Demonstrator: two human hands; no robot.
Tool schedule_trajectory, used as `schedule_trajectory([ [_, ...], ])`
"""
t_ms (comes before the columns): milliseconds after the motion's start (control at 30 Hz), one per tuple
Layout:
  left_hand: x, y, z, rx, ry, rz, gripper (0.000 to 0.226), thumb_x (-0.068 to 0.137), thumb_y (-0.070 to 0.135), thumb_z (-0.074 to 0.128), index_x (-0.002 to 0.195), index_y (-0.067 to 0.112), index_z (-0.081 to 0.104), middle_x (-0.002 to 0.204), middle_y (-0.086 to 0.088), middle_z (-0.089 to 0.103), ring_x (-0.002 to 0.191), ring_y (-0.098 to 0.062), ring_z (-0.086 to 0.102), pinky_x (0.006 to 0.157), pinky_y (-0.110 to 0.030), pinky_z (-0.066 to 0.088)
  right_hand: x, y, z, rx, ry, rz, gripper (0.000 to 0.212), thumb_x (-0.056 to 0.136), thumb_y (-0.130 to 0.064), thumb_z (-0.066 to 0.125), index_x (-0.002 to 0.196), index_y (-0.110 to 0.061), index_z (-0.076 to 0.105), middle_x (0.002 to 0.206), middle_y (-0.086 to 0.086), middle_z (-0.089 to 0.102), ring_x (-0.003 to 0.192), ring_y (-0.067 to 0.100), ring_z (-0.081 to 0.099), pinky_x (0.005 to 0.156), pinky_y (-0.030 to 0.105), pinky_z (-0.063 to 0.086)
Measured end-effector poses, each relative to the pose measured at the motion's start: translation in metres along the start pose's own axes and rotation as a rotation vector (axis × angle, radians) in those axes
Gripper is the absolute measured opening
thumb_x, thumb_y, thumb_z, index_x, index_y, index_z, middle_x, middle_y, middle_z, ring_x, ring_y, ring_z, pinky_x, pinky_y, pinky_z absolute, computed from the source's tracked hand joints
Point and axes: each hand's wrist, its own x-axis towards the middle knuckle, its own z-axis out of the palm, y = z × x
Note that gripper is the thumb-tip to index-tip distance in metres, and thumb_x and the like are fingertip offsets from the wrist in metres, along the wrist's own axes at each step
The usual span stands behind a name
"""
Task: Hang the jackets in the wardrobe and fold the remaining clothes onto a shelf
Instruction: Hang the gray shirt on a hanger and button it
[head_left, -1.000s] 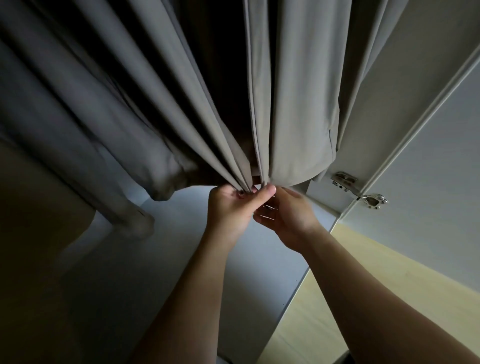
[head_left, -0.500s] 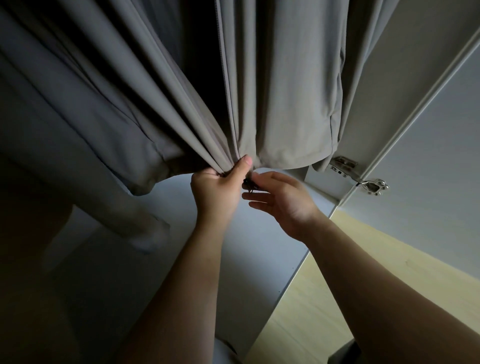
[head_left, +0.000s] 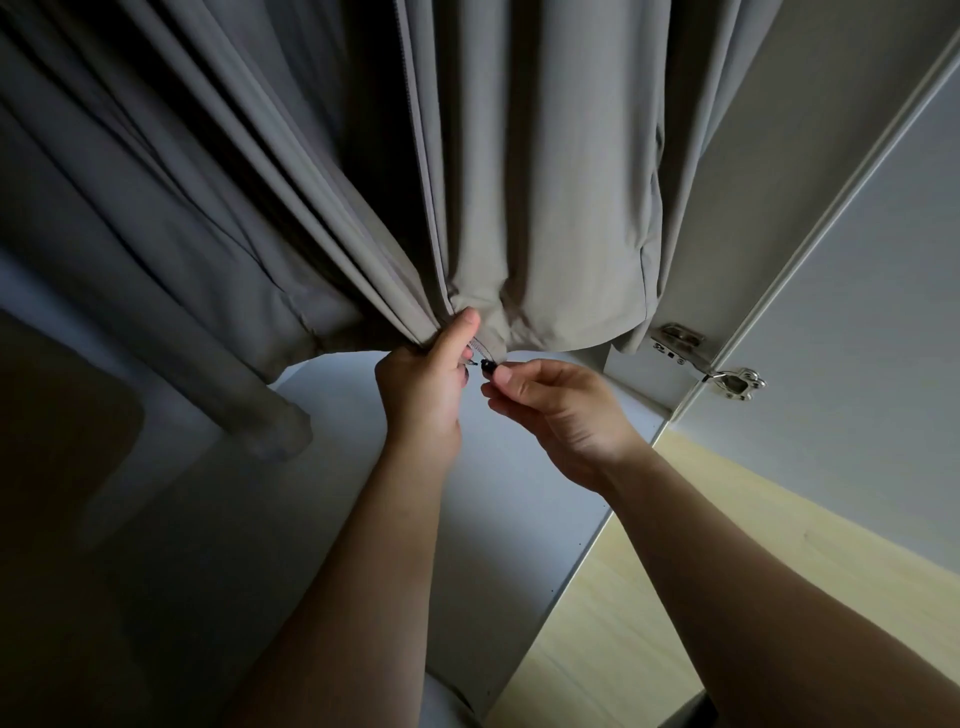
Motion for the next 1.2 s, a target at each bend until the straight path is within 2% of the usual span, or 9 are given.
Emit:
schedule_trajectory([
  [133,0.002,0.001,-0.006,0.009,-0.114,0.064,0.026,0.068,0.039,0.086,0.057,0.021,0.071,0.061,0.001,0.058,0.061,-0.017,0.053,0.067,-0.032,0.047,0.004,0.002,0.002,0.053,0.051,0.015,0.018,0.069,-0.016,0.084,0.079,-0.002,0.078,0.087,0.016,0.071,0.091,0.026,0.072,0.09,0.031,0.058],
  [200,0.002,0.002,-0.01,-0.026,-0.227,0.065,0.009,0.073,0.028,0.083,0.069,0.022,0.078,0.074,0.0,0.068,0.073,-0.017,0.062,0.078,-0.029,0.052,0.006,0.003,0.001,0.104,0.097,0.027,0.02,0.064,-0.015,0.086,0.077,-0.003,0.079,0.086,0.015,0.073,0.09,0.025,0.072,0.087,0.03,0.058],
  [267,0.002,0.003,-0.014,-0.058,-0.301,0.044,0.001,0.074,0.016,0.08,0.074,0.016,0.08,0.084,-0.005,0.071,0.082,-0.017,0.067,0.08,-0.025,0.054,0.009,0.003,0.0,0.168,0.138,0.039,0.02,0.061,-0.014,0.087,0.076,-0.003,0.08,0.087,0.014,0.074,0.088,0.024,0.072,0.084,0.027,0.058],
  [400,0.004,0.0,-0.019,0.061,-0.122,0.024,0.011,0.083,0.011,0.081,0.073,0.011,0.077,0.077,-0.008,0.076,0.073,-0.016,0.072,0.068,-0.023,0.055,0.016,0.005,0.001,0.24,0.192,0.03,0.02,0.06,-0.014,0.088,0.075,-0.005,0.079,0.09,0.015,0.075,0.087,0.022,0.072,0.081,0.027,0.058],
  [500,0.004,-0.003,-0.019,0.154,-0.067,0.074,0.02,0.086,0.017,0.08,0.066,0.02,0.078,0.07,-0.004,0.075,0.066,-0.014,0.07,0.06,-0.024,0.052,0.019,0.008,0.003,0.257,0.234,0.02,0.019,0.061,-0.014,0.089,0.074,-0.005,0.079,0.088,0.014,0.075,0.085,0.022,0.072,0.081,0.026,0.058],
  [633,0.001,-0.005,-0.018,0.129,-0.086,0.101,0.028,0.087,0.017,0.08,0.066,0.035,0.08,0.073,-0.002,0.077,0.067,-0.012,0.071,0.066,-0.023,0.055,0.021,0.01,0.007,0.258,0.277,0.031,0.011,0.074,-0.006,0.085,0.079,-0.001,0.077,0.087,0.014,0.074,0.085,0.021,0.071,0.082,0.028,0.058],
  [800,-0.001,-0.007,-0.015,0.055,-0.13,0.086,0.029,0.087,0.01,0.078,0.067,0.03,0.081,0.074,-0.001,0.077,0.072,-0.012,0.074,0.076,-0.025,0.058,0.02,0.013,0.01,0.271,0.289,0.055,0.009,0.078,-0.004,0.083,0.084,0.0,0.077,0.089,0.014,0.074,0.086,0.021,0.073,0.084,0.028,0.058],
  [1033,0.004,-0.012,-0.014,0.002,-0.145,0.074,0.024,0.088,0.006,0.077,0.068,0.019,0.081,0.072,-0.005,0.076,0.071,-0.015,0.073,0.074,-0.024,0.058,0.02,0.014,0.013,0.281,0.265,0.057,0.003,0.081,-0.005,0.081,0.08,-0.003,0.078,0.095,0.016,0.075,0.092,0.023,0.073,0.083,0.027,0.057],
  [1200,0.006,-0.015,-0.013,0.048,-0.151,0.088,0.022,0.086,0.008,0.079,0.066,0.018,0.081,0.07,-0.006,0.075,0.068,-0.016,0.073,0.076,-0.028,0.059,0.019,0.012,0.014,0.283,0.195,0.046,0.007,0.087,-0.008,0.075,0.091,-0.003,0.078,0.106,0.017,0.076,0.103,0.023,0.073,0.082,0.024,0.058],
])
